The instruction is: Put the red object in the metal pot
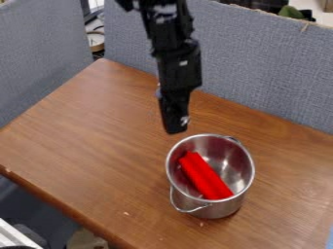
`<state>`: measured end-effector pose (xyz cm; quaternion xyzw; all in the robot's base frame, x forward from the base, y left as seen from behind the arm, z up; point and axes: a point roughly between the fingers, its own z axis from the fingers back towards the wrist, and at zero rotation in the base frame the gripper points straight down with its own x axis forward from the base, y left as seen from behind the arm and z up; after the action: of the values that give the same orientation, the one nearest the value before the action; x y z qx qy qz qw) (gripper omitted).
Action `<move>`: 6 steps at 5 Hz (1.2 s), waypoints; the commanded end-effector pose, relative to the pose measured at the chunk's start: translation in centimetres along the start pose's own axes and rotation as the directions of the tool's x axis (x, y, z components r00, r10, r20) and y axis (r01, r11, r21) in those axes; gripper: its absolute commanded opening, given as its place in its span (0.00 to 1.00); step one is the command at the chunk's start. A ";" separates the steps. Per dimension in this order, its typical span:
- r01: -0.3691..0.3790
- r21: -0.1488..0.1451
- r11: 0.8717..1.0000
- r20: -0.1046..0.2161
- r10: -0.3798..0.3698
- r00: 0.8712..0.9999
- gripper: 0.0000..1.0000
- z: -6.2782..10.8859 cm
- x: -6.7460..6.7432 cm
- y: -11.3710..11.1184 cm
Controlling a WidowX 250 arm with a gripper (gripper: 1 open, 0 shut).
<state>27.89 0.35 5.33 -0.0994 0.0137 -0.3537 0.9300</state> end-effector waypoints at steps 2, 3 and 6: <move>0.140 0.035 0.990 -0.035 -0.139 0.990 1.00 10.8 -1.5 7.3; 0.050 0.059 0.997 0.019 -0.051 0.998 1.00 10.4 -2.2 8.1; 0.108 -0.044 0.993 -0.020 -0.109 0.994 1.00 8.3 -0.6 3.3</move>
<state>30.14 4.58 10.64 -0.1407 0.0553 -0.4010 0.9035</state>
